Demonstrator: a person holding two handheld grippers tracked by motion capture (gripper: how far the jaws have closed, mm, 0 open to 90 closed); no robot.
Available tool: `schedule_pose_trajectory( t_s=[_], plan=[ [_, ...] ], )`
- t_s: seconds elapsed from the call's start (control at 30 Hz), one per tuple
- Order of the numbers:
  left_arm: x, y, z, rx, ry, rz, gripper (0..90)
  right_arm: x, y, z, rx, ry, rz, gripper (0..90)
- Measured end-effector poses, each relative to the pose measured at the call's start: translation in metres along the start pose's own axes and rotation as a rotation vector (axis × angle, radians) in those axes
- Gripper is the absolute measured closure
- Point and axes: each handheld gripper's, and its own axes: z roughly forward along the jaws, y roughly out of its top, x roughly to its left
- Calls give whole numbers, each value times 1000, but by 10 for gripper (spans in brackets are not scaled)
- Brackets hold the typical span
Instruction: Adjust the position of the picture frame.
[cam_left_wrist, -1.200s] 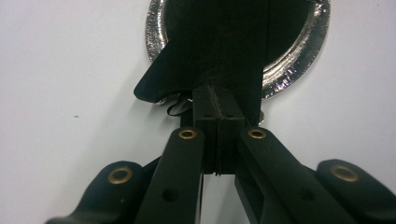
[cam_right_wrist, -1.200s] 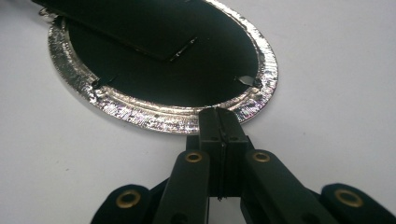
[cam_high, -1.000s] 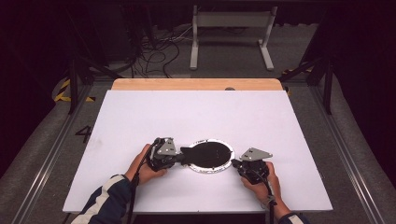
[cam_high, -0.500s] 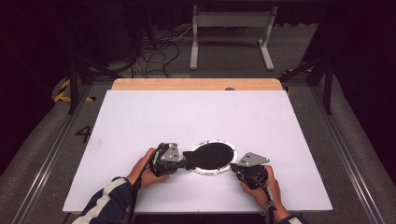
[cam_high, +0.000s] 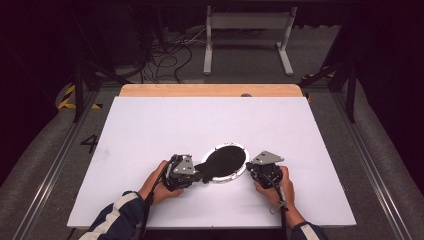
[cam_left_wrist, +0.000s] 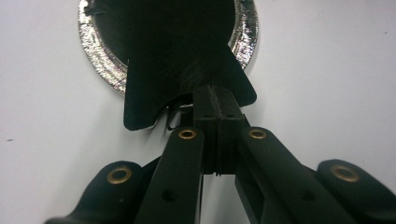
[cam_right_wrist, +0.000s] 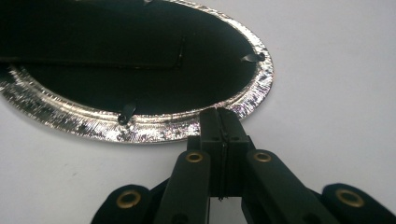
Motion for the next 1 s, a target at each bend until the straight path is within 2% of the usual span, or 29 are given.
schedule_pose_trajectory(
  t_s=[0.1, 0.13, 0.23, 0.3, 0.4, 0.47, 0.53, 0.6, 0.67, 0.73, 0.83, 0.93, 1.0],
  plan=[
    [-1, 3, 1, 10, 3, 32, 896, -1, 1, 3, -8, -29, -9, 900],
    [-1, 4, 0, 11, 3, 38, 884, 1, 0, 3, -11, -47, -28, 900],
    [3, 3, -2, 12, 0, 33, 852, 4, -1, 2, -12, -57, -54, 900],
    [3, 2, -7, 11, 3, 46, 869, 2, -2, 0, -12, -31, -26, 900],
    [8, 1, -19, -30, 26, 33, 872, 1, -5, -4, -14, 12, 0, 900],
    [14, -1, -26, -62, 71, 1, 873, 3, -7, -7, -12, 44, -10, 900],
    [20, -3, -29, -73, 105, -30, 877, 7, -8, -10, -11, 70, -13, 900],
    [27, -6, -25, -66, 116, -60, 873, 11, -9, -11, -11, 94, -24, 900],
    [29, -6, -20, -45, 138, -63, 870, 16, -9, -12, -10, 116, -36, 900],
    [31, -6, -15, -46, 130, -82, 868, 20, -9, -13, -9, 142, -36, 900],
    [33, -6, -8, -21, 127, -73, 857, 24, -9, -14, -10, 162, -38, 900],
    [33, -6, -3, 2, 118, -74, 848, 27, -7, -12, -10, 157, -45, 900],
    [34, -6, -3, -2, 112, -78, 856, 28, -6, -11, -9, 153, -43, 900]
  ],
)
